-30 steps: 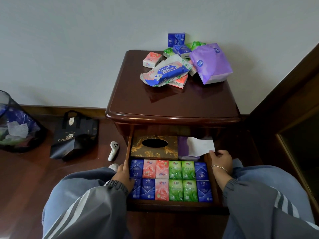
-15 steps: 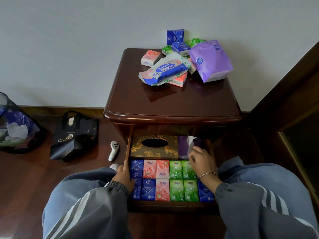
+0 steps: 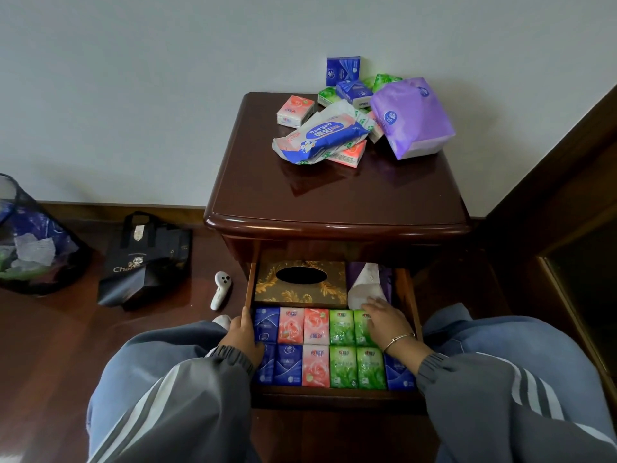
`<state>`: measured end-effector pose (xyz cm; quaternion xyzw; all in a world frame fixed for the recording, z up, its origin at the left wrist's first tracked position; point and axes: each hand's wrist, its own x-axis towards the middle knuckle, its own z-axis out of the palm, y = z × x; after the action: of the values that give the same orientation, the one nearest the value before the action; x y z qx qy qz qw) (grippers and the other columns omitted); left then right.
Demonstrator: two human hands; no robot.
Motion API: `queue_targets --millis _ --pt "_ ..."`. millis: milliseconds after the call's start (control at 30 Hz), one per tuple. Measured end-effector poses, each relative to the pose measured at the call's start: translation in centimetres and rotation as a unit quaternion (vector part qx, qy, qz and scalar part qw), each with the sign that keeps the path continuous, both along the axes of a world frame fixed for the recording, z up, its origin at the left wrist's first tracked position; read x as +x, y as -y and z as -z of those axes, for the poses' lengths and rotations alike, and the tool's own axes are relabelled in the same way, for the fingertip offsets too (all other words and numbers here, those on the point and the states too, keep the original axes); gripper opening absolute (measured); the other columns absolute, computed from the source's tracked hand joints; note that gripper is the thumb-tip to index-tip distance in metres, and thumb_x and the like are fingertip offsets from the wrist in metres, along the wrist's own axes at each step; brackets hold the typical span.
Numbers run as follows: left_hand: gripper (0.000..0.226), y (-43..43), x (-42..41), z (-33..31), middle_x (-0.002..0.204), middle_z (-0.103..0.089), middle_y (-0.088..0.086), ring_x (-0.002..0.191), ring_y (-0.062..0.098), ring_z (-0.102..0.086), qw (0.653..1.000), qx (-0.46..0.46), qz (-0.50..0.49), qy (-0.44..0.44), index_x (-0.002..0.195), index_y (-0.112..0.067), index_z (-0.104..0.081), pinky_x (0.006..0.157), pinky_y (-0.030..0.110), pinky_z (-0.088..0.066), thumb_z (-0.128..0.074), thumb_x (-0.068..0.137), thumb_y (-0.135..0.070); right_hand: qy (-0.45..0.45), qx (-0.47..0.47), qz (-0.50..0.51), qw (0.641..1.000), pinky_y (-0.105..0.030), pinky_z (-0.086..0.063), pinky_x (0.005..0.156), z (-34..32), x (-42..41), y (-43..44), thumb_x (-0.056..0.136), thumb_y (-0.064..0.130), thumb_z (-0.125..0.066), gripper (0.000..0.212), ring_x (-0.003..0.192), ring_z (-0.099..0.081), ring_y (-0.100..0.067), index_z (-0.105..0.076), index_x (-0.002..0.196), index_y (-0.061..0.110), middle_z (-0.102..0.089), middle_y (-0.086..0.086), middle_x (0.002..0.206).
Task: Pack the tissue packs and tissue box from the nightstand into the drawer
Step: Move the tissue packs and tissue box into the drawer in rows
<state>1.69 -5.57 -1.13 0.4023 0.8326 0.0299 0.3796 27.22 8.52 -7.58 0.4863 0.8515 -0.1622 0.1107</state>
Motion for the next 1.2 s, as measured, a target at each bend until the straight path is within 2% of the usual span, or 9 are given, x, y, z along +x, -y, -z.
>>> queue_targets --millis 200,333,467,533,633,800,867,1033,1200 --pt "0.090 0.2 0.1 0.5 0.154 -0.023 0.008 0.137 0.024 -0.036 1.000 -0.012 0.013 -0.025 0.154 -0.012 0.005 0.104 0.035 -0.041 -0.058 0.091 -0.024 -0.059 0.002 0.040 0.997 -0.029 -0.031 0.111 -0.7 -0.1 1.1 0.091 0.013 -0.042 0.043 0.137 -0.034 -0.018 -0.051 0.133 0.014 -0.042 -0.004 0.146" --pt "0.087 0.3 0.2 0.7 0.154 -0.027 0.010 0.138 0.026 -0.035 1.000 0.013 -0.021 -0.006 0.154 -0.011 -0.002 0.108 0.037 -0.039 -0.060 0.090 -0.022 -0.157 0.032 0.110 0.981 -0.036 -0.046 0.095 -2.8 0.0 1.7 0.087 0.011 -0.050 0.029 0.115 -0.057 -0.027 -0.067 0.111 0.008 -0.064 -0.009 0.120" --pt "0.071 -0.2 -0.2 -0.5 0.145 -0.040 0.019 0.129 0.032 -0.046 0.983 0.137 -0.118 0.012 0.146 -0.003 -0.027 0.105 0.042 -0.041 -0.062 0.086 -0.012 -0.333 0.081 0.360 0.868 -0.036 -0.047 0.089 -6.6 1.3 0.9 0.083 0.006 -0.058 0.028 0.104 -0.062 -0.033 -0.064 0.110 0.005 -0.067 -0.014 0.112" --pt "0.072 -1.0 -0.7 -1.7 0.150 -0.033 0.018 0.132 0.033 -0.042 0.962 0.213 -0.172 0.000 0.148 -0.003 -0.025 0.106 0.039 -0.037 -0.061 0.086 -0.011 -0.385 0.111 0.439 0.804 -0.037 -0.043 0.094 -8.5 2.1 -0.1 0.081 0.005 -0.061 0.044 0.113 -0.055 -0.035 -0.052 0.124 0.004 -0.057 -0.018 0.125" --pt "0.081 -2.9 -1.9 -3.9 0.156 -0.025 0.013 0.142 0.027 -0.029 0.925 0.310 -0.218 0.036 0.153 -0.009 -0.017 0.117 0.038 -0.026 -0.062 0.086 -0.011 -0.421 0.105 0.482 0.761 -0.037 -0.035 0.106 -10.9 2.8 -2.2 0.081 0.006 -0.062 0.069 0.130 -0.041 -0.033 -0.030 0.142 0.005 -0.036 -0.018 0.145" --pt "0.081 -6.6 -3.8 -6.1 0.141 -0.048 0.010 0.132 0.027 -0.045 0.874 0.375 -0.247 0.185 0.146 -0.021 -0.031 0.109 0.050 -0.039 -0.050 0.074 0.012 -0.486 0.033 0.454 0.746 -0.033 -0.037 0.100 -12.9 2.9 -4.9 0.081 0.003 -0.059 0.067 0.125 -0.047 -0.030 -0.030 0.141 0.010 -0.046 -0.012 0.138" --pt "0.081 -7.1 -4.1 -5.9 0.142 -0.047 0.009 0.132 0.027 -0.045 0.872 0.366 -0.265 0.190 0.146 -0.021 -0.031 0.109 0.051 -0.040 -0.048 0.076 0.015 -0.493 0.003 0.458 0.739 -0.030 -0.036 0.092 -12.7 2.9 -5.2 0.081 0.001 -0.058 0.058 0.122 -0.048 -0.030 -0.036 0.134 0.007 -0.048 -0.012 0.132" --pt "0.068 -6.8 -5.6 -6.2 0.134 -0.053 0.011 0.124 0.027 -0.051 0.891 0.344 -0.247 0.165 0.140 -0.014 -0.042 0.103 0.049 -0.045 -0.043 0.080 0.016 -0.485 -0.028 0.447 0.751 -0.033 -0.035 0.102 -12.0 4.1 -5.4 0.081 -0.007 -0.052 0.057 0.132 -0.042 -0.027 -0.039 0.136 0.004 -0.043 -0.017 0.142" --pt "0.057 -3.3 -5.7 -8.7 0.123 -0.059 0.021 0.111 0.035 -0.059 0.896 0.326 -0.242 0.179 0.131 -0.001 -0.049 0.078 0.041 -0.051 -0.033 0.082 0.024 -0.388 -0.052 0.412 0.823 -0.032 -0.040 0.089 -14.7 7.2 -3.8 0.077 -0.008 -0.052 0.048 0.109 -0.056 -0.027 -0.055 0.124 0.004 -0.063 -0.011 0.112"
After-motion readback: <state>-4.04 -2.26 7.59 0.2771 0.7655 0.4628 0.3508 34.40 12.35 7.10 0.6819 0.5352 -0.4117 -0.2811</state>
